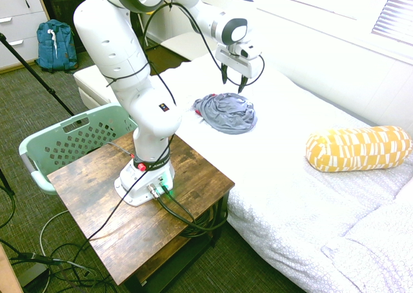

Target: Put my clothes in the laundry bag

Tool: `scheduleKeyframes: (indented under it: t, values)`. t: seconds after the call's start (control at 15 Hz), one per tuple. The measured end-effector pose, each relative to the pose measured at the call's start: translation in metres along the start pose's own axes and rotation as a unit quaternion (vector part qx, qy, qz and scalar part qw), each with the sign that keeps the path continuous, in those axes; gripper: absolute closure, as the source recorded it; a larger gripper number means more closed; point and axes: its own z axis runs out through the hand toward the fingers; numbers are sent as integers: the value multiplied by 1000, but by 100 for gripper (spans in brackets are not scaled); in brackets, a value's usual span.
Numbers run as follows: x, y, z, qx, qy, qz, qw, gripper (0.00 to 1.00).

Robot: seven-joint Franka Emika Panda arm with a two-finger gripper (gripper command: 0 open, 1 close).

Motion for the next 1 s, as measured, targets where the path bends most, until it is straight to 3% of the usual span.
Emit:
scheduleKeyframes:
  t: [0.2,0.33,0.67,1.0]
  values:
    - [0,-5,2,1,2,-7,1000,0]
    - [-1,-34,-1,11,0,-22,1000,0]
    - [16,-164,19,12,11,-62,998,0]
    - [4,-276,107,8,-16,-103,994,0]
